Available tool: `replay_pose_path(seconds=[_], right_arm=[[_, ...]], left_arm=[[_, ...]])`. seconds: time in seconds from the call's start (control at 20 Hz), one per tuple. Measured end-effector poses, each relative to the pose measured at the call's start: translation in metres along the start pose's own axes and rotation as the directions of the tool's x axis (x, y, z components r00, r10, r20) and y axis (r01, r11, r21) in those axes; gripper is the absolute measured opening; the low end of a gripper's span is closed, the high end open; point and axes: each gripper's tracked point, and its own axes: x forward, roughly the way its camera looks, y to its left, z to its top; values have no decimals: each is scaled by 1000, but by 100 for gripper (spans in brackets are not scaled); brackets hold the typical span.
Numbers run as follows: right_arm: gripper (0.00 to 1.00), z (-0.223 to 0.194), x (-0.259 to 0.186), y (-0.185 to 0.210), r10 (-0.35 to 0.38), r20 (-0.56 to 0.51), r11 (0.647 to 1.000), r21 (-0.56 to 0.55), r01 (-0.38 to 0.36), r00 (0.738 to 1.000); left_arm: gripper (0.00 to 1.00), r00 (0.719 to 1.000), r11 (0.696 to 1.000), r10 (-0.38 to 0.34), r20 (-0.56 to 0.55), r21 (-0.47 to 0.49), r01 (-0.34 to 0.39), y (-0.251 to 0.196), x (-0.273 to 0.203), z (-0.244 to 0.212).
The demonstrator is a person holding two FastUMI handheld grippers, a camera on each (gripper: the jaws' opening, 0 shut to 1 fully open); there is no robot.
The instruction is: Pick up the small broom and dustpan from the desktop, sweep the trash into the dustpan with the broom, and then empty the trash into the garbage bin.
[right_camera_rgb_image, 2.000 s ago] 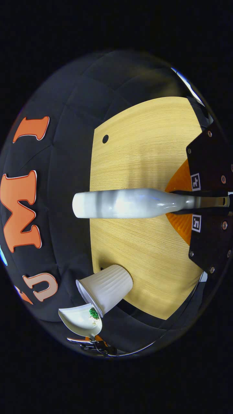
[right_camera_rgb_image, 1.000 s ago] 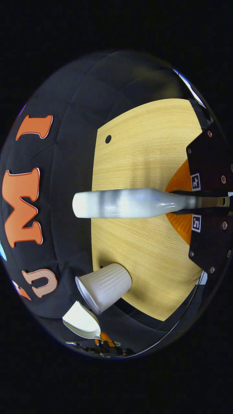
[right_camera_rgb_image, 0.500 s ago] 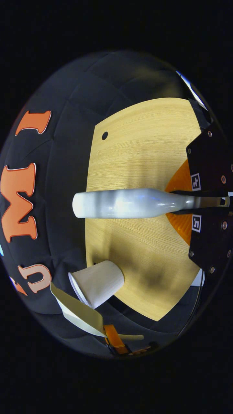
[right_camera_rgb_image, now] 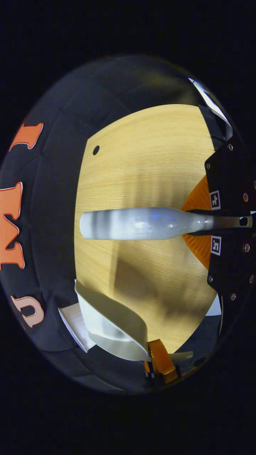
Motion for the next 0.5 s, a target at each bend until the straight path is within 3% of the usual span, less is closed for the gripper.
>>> replay_pose_path(seconds=[0.5], right_arm=[[12, -33, 22, 5, -6, -107, 1000, 17, 8, 994]], left_arm=[[26, 986, 999, 30, -165, 45, -22, -9, -6, -31]])
